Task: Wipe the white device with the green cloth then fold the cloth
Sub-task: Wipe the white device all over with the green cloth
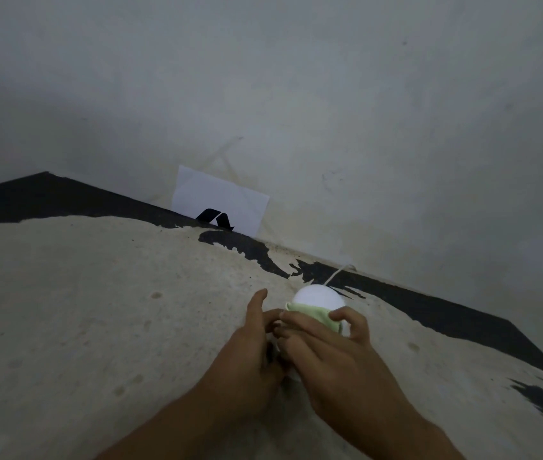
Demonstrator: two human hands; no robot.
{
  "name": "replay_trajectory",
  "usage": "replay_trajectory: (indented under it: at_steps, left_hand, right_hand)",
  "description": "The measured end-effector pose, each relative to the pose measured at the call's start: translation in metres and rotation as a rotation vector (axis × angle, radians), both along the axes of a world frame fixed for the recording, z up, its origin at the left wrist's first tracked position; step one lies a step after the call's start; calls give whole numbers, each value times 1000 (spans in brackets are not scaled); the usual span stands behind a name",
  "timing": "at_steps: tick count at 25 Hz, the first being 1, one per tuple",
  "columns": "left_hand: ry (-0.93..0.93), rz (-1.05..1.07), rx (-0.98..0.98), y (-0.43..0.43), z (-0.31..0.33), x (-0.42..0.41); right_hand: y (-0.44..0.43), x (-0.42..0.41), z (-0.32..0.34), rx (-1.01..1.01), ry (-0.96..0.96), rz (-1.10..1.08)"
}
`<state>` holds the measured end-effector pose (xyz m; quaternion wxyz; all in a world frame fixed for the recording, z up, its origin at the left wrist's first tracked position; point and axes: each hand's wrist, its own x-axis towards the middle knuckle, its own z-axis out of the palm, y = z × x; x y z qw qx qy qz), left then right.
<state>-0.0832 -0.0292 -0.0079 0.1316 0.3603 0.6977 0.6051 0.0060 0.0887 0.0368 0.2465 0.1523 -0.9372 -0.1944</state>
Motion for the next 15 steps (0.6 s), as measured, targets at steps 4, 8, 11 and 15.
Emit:
replay_trajectory:
  at_steps: [4,8,11,15]
  left_hand:
    - [14,20,0,1,-2,-1]
    - [32,25,-33,2,-4,-2]
    - [56,22,-35,1,-5,-1]
    - [89,23,-30,1,-6,-2]
  right_hand:
    - [18,11,4,-186,192,-31]
    - [22,15,-10,-602,383,-179]
    - [19,21,-27,-785,428,-192]
    - [22,26,-26,-850,428,-202]
